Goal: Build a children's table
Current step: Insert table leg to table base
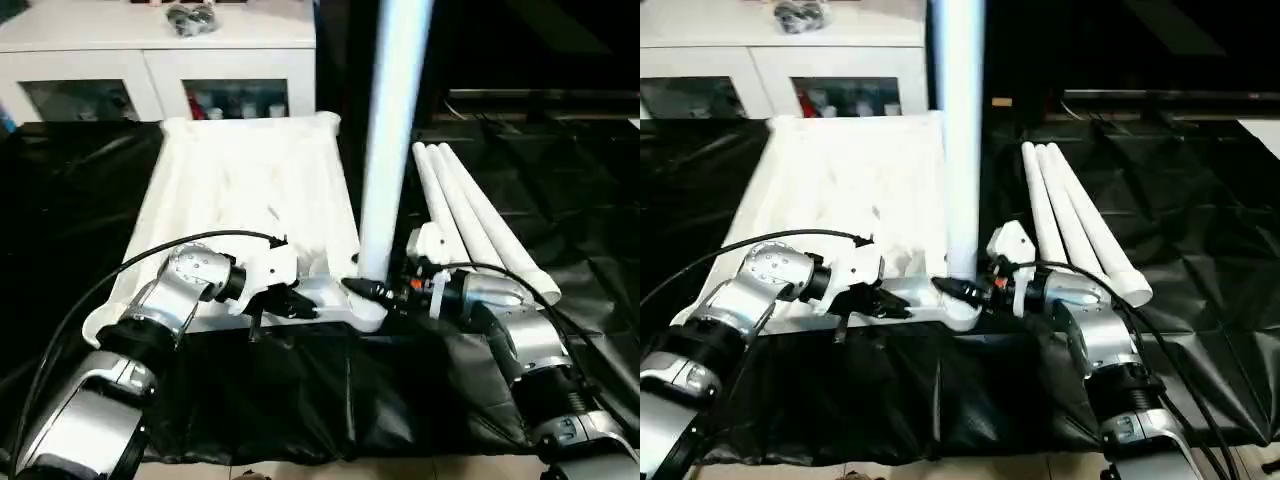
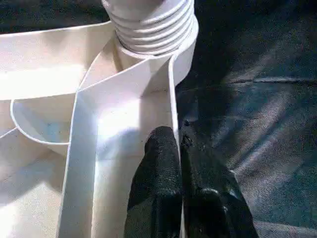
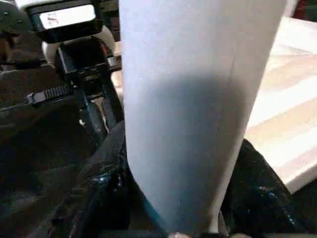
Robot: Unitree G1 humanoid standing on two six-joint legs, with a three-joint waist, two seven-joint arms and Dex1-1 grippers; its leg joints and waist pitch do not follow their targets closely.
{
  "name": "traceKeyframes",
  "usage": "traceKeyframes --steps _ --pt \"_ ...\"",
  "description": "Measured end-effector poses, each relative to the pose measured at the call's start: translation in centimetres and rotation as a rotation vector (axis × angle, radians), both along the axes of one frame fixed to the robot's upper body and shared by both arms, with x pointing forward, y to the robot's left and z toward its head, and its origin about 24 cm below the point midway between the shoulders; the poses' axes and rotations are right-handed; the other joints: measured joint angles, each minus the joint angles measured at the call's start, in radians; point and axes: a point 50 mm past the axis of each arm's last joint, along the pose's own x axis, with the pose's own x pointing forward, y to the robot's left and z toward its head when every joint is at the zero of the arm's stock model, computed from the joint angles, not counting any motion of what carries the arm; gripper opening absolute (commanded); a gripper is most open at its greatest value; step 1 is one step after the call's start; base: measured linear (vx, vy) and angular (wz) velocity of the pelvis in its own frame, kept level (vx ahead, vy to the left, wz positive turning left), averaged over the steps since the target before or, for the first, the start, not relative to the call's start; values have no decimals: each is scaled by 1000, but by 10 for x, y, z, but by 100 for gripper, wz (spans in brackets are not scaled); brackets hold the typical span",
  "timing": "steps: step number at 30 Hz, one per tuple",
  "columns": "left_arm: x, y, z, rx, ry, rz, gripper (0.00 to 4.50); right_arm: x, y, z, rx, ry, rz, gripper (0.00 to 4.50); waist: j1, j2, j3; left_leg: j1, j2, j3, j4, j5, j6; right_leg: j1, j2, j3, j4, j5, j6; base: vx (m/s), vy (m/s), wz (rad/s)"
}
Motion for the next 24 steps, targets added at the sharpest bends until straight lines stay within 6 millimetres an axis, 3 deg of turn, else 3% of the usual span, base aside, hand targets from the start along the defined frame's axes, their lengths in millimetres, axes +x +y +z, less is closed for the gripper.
traceKeyframes --steps 7,16,17,20,24 --pt "3 -1 1 9 3 -22 0 0 1 0 9 4 -8 190 3 1 0 0 0 0 0 0 0 1 0 0 0 0 0 0 0 0" --pt "3 -6 2 -3 -25 -10 0 0 -9 -4 126 62 -155 190 8 5 3 -1 0 2 0 0 0 2 -2 0 0 0 0 0 0 0" --pt "4 -6 2 -9 -20 -3 44 0 -9 -3 132 63 -163 190 8 6 4 -1 0 3 0 0 0 1 -2 0 0 0 0 0 0 0" --pt "3 -5 7 -77 27 21 61 -2 -11 -3 171 73 -195 190 8 8 11 -4 0 3 0 0 -1 -2 -2 -1 1 1 -1 0 0 0" --pt "8 -14 40 -306 84 12 100 -1 -12 3 191 73 -219 190 2 13 14 -11 1 4 5 0 0 -9 -1 -1 4 1 -1 0 0 0"
